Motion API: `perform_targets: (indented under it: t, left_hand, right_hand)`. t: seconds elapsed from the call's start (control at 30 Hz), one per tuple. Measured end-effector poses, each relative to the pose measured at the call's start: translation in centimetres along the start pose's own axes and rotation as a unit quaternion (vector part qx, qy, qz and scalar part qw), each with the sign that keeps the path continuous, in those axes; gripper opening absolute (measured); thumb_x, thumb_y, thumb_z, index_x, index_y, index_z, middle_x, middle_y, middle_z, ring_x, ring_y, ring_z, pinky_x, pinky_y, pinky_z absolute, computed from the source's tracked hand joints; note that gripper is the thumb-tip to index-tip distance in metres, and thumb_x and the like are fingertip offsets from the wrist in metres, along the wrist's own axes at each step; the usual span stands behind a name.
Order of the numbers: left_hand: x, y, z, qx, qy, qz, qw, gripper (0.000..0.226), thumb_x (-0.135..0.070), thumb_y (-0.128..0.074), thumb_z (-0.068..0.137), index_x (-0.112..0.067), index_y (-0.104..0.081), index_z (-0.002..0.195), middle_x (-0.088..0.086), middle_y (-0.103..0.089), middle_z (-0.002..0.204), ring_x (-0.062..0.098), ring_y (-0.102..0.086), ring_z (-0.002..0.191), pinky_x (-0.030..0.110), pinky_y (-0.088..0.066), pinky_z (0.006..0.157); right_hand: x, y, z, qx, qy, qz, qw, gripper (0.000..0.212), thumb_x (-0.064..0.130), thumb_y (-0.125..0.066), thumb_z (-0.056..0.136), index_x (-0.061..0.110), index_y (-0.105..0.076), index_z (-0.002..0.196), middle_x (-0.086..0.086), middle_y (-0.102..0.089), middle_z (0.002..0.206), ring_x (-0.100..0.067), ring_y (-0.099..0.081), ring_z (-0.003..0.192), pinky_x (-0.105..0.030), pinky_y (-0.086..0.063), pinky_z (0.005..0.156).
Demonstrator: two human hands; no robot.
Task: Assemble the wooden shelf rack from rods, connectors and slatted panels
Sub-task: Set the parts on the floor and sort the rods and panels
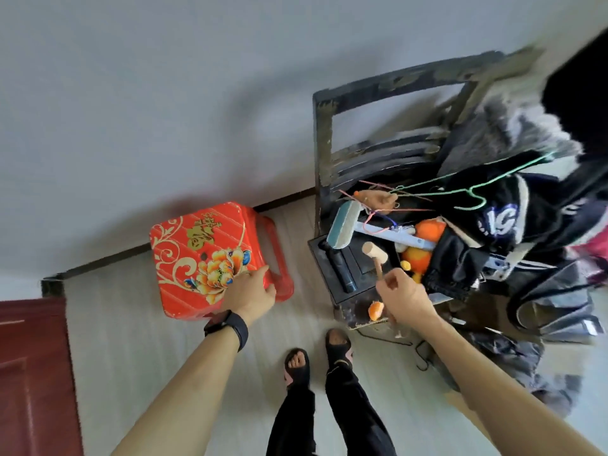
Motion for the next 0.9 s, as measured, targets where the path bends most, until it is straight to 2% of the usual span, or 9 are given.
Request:
perform_targets:
  t: [0.07, 0.13, 0.27, 0.4, 0.53, 0.67, 0.73, 0.83, 0.9]
  left_hand:
    - [-3.7, 3.2, -2.8, -0.032, -0.057, -0.002, 0.998, 0.054, -0.032, -0.047, 0.100, -0.022, -0.041, 0.152, 0.010, -0.065, 0.129, 0.030, -0.063, 0.112, 0.042, -0.052, 0.094]
    - [-8.0, 6.2, -5.5, -0.071, -0.121, 0.026, 0.990, 0.052, -0.032, -0.048, 0.100, -0.023, -0.044, 0.151, 0.007, -0.060, 0.138, 0.028, -0.055, 0.125, 0.042, -0.048, 0.101]
    - [-18.6, 10.0, -10.6, -0.122, -0.222, 0.097, 0.962, 0.056, -0.035, -0.047, 0.100, -0.023, -0.037, 0.154, 0.005, -0.050, 0.150, 0.029, -0.036, 0.144, 0.045, -0.036, 0.112]
    - [-32.2, 9.3, -16.0, -0.141, -0.351, 0.118, 0.918, 0.059, -0.035, -0.046, 0.101, -0.022, -0.032, 0.156, 0.005, -0.047, 0.152, 0.027, -0.032, 0.146, 0.044, -0.032, 0.115]
    - [-47.3, 3.5, -25.2, -0.132, -0.498, 0.122, 0.848, 0.057, -0.035, -0.048, 0.101, -0.024, -0.034, 0.155, 0.000, -0.048, 0.151, 0.023, -0.029, 0.147, 0.044, -0.029, 0.117]
    - [-60.2, -5.3, -36.9, -0.117, -0.616, 0.137, 0.767, 0.058, -0.037, -0.051, 0.098, -0.025, -0.037, 0.154, 0.001, -0.047, 0.152, 0.023, -0.035, 0.144, 0.046, -0.028, 0.118]
    - [-66.3, -10.8, -43.6, -0.104, -0.662, 0.133, 0.731, 0.060, -0.037, -0.052, 0.097, -0.025, -0.037, 0.154, 0.003, -0.049, 0.149, 0.025, -0.039, 0.141, 0.048, -0.031, 0.117]
    - [-73.4, -18.6, -52.1, -0.085, -0.709, 0.140, 0.686, 0.063, -0.038, -0.052, 0.098, -0.026, -0.032, 0.156, 0.001, -0.046, 0.152, 0.023, -0.037, 0.142, 0.049, -0.029, 0.118]
    - [-77.2, -23.0, -57.0, -0.073, -0.728, 0.151, 0.665, 0.064, -0.038, -0.052, 0.098, -0.026, -0.030, 0.156, 0.000, -0.045, 0.152, 0.022, -0.036, 0.143, 0.049, -0.030, 0.117]
  right_hand:
    - [0.5, 3.9, -3.6, -0.026, 0.012, 0.042, 0.999, 0.014, 0.038, -0.055, 0.096, 0.025, -0.054, 0.093, 0.003, -0.065, 0.082, -0.018, -0.065, 0.069, -0.031, -0.048, 0.059]
    - [0.3, 8.0, -7.6, -0.071, 0.038, 0.085, 0.993, 0.013, 0.038, -0.058, 0.095, 0.028, -0.053, 0.088, 0.005, -0.065, 0.082, -0.011, -0.062, 0.067, -0.026, -0.042, 0.054]
    - [-1.8, 15.7, -16.5, -0.187, 0.089, 0.171, 0.963, 0.015, 0.042, -0.062, 0.093, 0.031, -0.057, 0.084, 0.010, -0.064, 0.073, 0.001, -0.059, 0.064, -0.013, -0.042, 0.051]
    - [-8.9, 21.9, -24.6, -0.300, 0.092, 0.207, 0.926, 0.015, 0.042, -0.061, 0.095, 0.033, -0.054, 0.085, 0.013, -0.063, 0.072, -0.006, -0.056, 0.056, -0.017, -0.040, 0.049]
    - [-20.5, 27.0, -32.1, -0.429, 0.035, 0.230, 0.873, 0.017, 0.036, -0.065, 0.094, 0.032, -0.054, 0.082, 0.011, -0.065, 0.071, -0.009, -0.059, 0.061, -0.032, -0.049, 0.055]
    - [-34.0, 30.4, -39.8, -0.528, -0.046, 0.243, 0.812, 0.019, 0.034, -0.068, 0.091, 0.030, -0.054, 0.079, 0.013, -0.064, 0.069, -0.004, -0.059, 0.064, -0.017, -0.037, 0.052]
    - [-41.9, 32.0, -44.5, -0.574, -0.080, 0.251, 0.775, 0.018, 0.032, -0.068, 0.091, 0.028, -0.055, 0.079, 0.012, -0.064, 0.070, -0.005, -0.059, 0.064, -0.017, -0.038, 0.053]
    - [-52.0, 34.2, -51.2, -0.625, -0.125, 0.245, 0.730, 0.017, 0.032, -0.067, 0.092, 0.029, -0.056, 0.080, 0.014, -0.062, 0.070, -0.004, -0.059, 0.068, -0.028, -0.044, 0.057]
    - [-57.6, 35.2, -55.4, -0.647, -0.157, 0.245, 0.705, 0.017, 0.034, -0.066, 0.093, 0.030, -0.055, 0.081, 0.015, -0.059, 0.068, -0.003, -0.058, 0.065, -0.025, -0.040, 0.057]
Point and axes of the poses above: each hand's wrist, its own z-axis towards the middle knuckle, its own y-axis out of the back of the hand, x = y × z, the point moved 3 cm from there along z, towards the middle knuckle
